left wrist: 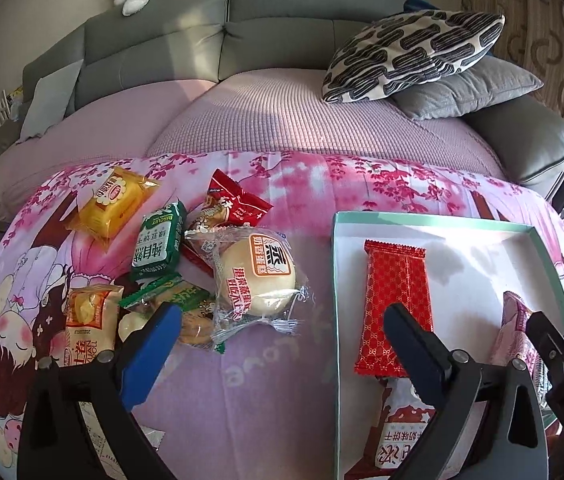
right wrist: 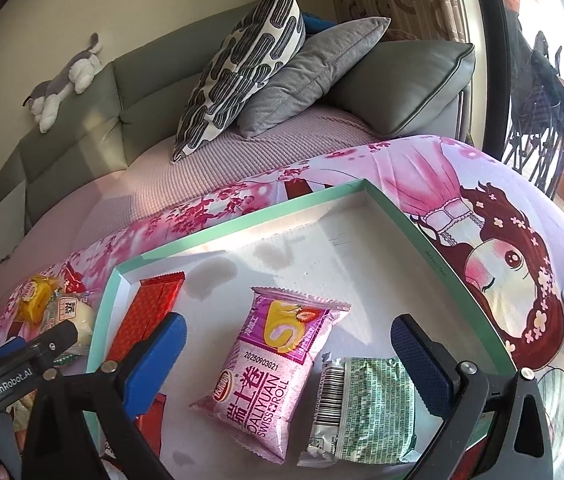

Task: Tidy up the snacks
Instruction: 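Lower both packs into the tray and open both grippers, then move both open grippers away from the tray back over the snack pile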

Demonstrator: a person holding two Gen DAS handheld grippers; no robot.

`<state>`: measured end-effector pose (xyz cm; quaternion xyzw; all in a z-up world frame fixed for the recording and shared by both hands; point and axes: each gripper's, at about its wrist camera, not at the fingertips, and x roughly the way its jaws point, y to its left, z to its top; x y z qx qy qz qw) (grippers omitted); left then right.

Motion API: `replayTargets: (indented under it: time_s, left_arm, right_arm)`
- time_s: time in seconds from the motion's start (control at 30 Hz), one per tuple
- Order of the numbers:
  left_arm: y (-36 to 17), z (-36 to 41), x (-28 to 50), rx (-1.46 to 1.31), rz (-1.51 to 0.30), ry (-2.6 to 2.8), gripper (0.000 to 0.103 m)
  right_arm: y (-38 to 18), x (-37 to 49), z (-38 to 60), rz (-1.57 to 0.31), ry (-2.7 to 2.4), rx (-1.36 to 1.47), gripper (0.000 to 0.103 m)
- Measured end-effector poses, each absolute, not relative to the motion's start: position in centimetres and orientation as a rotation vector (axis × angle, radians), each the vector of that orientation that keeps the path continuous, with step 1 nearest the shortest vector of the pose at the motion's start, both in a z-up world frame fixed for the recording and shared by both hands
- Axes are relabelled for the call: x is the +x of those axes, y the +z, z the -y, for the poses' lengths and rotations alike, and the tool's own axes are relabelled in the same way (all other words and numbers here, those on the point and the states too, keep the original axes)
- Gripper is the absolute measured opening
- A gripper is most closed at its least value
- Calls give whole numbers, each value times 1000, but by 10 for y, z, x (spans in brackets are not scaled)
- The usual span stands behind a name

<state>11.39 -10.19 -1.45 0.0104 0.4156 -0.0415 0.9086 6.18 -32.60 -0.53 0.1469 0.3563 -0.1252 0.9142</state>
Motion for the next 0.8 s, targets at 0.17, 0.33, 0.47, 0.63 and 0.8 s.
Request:
replayTargets:
  time_s: [0.17,0.33,0.47,0.63,0.8]
  left_arm:
    - [-16,91,109,25,-864,-71,101]
    - [-13,75,100,26,-867,-49,101]
    - [-9,59,92,17,-865,-32,101]
    - [-5,32,86,8,-870,12,101]
    - [-3,1,83,-34,-866,62,101]
  right_arm:
    - [-1,65,314,-736,-248,245,103]
    - [2,67,300,-739,-208,235,103]
    - [6,68,282,-742,-172,195,103]
    - [6,72,259,-782,-128,159,103]
    - [3,74,238,-835,-94,134,103]
